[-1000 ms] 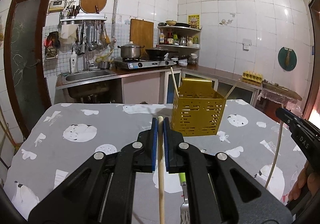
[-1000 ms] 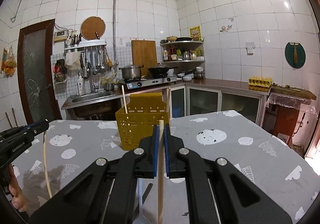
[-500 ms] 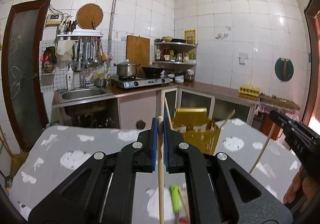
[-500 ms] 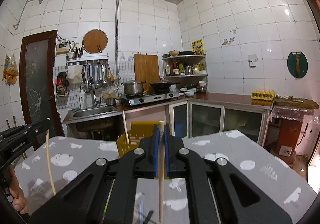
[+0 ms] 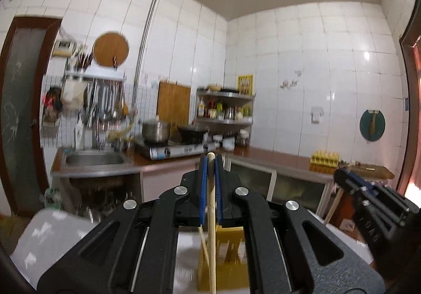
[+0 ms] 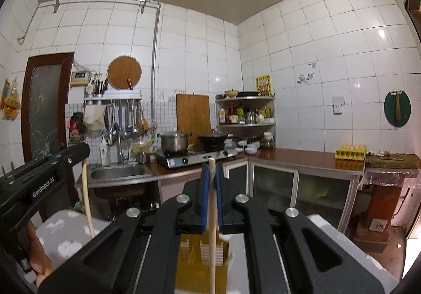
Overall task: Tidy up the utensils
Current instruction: 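Carry the chopstick with the left gripper and drop it into the yellow holder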
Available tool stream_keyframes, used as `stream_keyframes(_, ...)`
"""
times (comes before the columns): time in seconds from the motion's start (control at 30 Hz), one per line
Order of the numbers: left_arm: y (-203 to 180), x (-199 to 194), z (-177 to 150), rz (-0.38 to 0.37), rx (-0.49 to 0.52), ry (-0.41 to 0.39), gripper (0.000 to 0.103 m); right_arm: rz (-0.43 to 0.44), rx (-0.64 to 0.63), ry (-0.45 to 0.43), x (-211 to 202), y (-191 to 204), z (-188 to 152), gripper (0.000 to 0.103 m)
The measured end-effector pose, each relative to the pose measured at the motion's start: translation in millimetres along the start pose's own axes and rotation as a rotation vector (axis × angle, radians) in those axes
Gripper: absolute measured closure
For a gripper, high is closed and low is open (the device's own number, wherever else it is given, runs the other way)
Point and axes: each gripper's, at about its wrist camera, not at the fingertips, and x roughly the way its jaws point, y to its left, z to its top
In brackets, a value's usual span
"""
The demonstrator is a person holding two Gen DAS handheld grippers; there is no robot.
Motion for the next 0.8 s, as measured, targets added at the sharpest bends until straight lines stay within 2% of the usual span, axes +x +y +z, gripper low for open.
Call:
stream_keyframes(0.17,-14.8,35.7,12.7,-0.013,0.000,-0.066,0.099,-0.011,0.031,-0.034,35.8,-2.7,16.5,0.098)
stream_keyframes(0.27,-17.7,63.4,6.0,-0.012,0.004,-0.089,0.098,-0.027,0.025,-0.025,58.4,-5.7,11.6,0.098)
stream_keyframes(0.4,-19.2,104.0,-18.0,-0.005,0.017,-0.080,0.098,-0.042,0.017,0.001,83.6,-12.1,-6.0,0.098)
stream_keyframes(0.5,-12.4,136.7,-43.6,-0.014,-0.019,0.007,0.098,-0.047,0.016,0.030,98.7,-15.6,-19.5,0.098)
stream_keyframes(0.67,2.1,147.5,-83.4,-0.001,-0.005,0.105,0.098,-0.048,-0.015,0.072,111.8,-13.8,-41.1,0.098)
stream_keyframes(0.8,9.7,142.7,-96.9,-0.004,0.032,0.175,0.098,-0.038,-0.015,0.124,111.4,-18.7,-58.0,0.097)
